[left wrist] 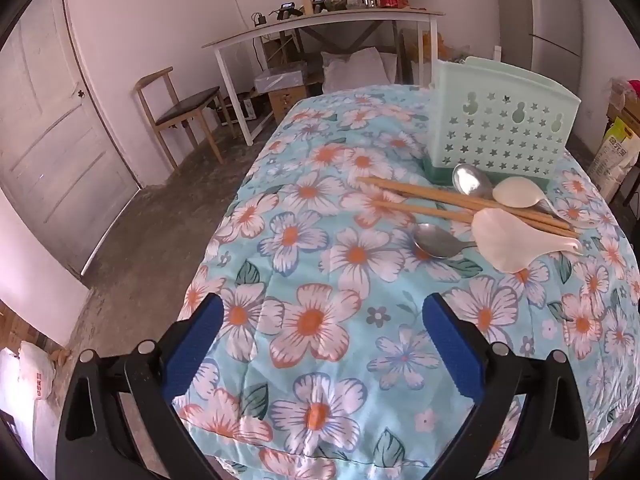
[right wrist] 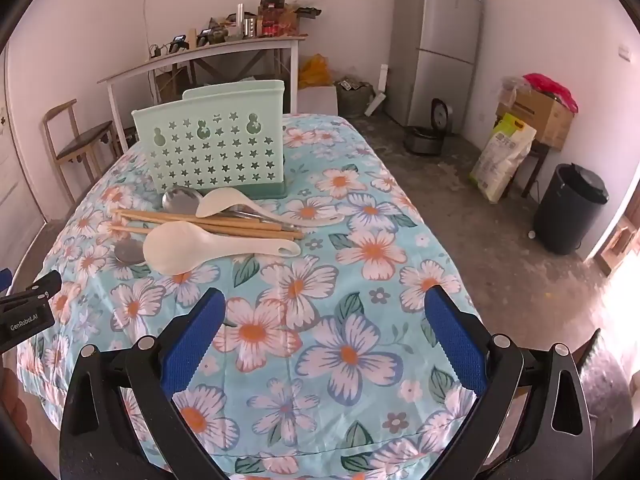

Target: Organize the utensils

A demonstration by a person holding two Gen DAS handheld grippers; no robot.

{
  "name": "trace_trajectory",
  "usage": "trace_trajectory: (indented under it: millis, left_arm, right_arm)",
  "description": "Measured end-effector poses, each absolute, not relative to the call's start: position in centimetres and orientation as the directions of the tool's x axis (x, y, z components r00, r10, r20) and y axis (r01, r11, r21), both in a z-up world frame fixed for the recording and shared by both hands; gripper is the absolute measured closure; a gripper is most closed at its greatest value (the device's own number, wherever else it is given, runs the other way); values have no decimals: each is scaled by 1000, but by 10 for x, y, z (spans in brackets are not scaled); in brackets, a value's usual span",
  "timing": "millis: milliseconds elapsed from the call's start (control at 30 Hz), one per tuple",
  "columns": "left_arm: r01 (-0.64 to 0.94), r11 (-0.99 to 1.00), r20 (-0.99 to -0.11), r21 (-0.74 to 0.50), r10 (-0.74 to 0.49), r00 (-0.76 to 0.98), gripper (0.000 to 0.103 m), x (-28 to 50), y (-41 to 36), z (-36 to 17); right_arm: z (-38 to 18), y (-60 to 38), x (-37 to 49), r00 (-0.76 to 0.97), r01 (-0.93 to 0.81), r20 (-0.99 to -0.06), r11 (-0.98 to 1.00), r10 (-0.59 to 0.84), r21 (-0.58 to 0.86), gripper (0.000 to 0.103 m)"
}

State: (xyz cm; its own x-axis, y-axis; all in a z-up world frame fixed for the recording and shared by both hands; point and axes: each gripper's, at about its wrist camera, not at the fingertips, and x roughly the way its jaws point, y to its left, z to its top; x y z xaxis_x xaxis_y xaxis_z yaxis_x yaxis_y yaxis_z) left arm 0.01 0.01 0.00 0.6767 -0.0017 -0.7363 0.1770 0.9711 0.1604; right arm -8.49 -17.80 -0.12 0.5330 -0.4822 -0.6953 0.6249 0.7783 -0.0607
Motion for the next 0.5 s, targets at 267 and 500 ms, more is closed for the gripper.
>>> trace_trajectory:
  millis: [267,500]
  left_arm:
    - [182,970,-737,162,-4,676,6,1,1,-1]
    - [177,971,-741,160,0,672,6,4,1,-2]
  right_arm:
    - [1,-178,-85,531,625,-694,778,-486,-67,8]
    - [1,-178,-84,530,625,-693,778,-488,-70,8]
